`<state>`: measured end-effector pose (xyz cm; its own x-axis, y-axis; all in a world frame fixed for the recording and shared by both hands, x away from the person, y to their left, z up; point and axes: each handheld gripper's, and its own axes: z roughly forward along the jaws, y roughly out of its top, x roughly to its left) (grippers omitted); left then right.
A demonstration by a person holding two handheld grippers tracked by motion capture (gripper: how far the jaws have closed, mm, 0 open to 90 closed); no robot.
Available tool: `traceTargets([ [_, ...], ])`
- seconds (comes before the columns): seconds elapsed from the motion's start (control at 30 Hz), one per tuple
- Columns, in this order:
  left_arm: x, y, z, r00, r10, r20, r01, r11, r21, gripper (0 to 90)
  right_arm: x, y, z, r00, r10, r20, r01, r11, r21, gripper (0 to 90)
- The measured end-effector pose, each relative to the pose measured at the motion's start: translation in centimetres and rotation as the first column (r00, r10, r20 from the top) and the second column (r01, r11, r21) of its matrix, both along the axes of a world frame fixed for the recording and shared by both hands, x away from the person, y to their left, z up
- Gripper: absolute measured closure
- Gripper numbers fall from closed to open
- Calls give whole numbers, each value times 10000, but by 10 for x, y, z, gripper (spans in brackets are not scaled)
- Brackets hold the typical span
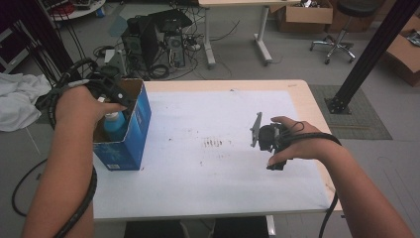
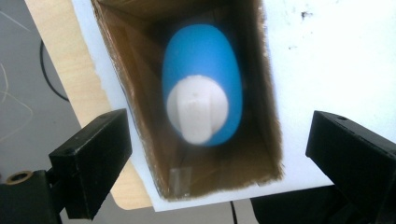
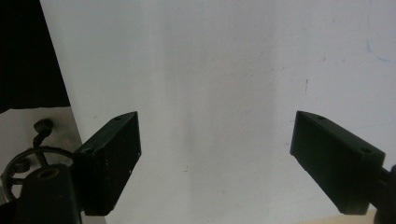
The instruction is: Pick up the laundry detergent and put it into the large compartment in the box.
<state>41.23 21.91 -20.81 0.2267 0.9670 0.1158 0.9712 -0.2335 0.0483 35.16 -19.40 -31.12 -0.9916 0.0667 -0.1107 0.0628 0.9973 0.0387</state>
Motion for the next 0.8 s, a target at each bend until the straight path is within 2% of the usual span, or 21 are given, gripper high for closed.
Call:
traceTargets([
  [0.2,-4,-8,13,9997,-129,-194,128,9999,-60,33,-1,1,2,10000,-21,19,21,10000,-30,165],
  [0.4,-8,-13,20,9990,-441,-103,440,9990,-65,4,-3,1,5,10000,-40,30,40,10000,-35,165],
  [0.53,-11,-17,21,9969,-783,-41,781,9965,-312,1,-4,0,5,10000,-69,13,69,10000,-61,165],
  [0.7,-14,-26,24,9890,-1476,19,1475,9881,-430,1,-4,0,9,9999,-131,49,131,9999,-99,165],
  [0.8,-17,-38,28,9767,-2144,88,2146,9755,-480,1,-3,0,10,9999,-138,41,138,9999,-59,165],
])
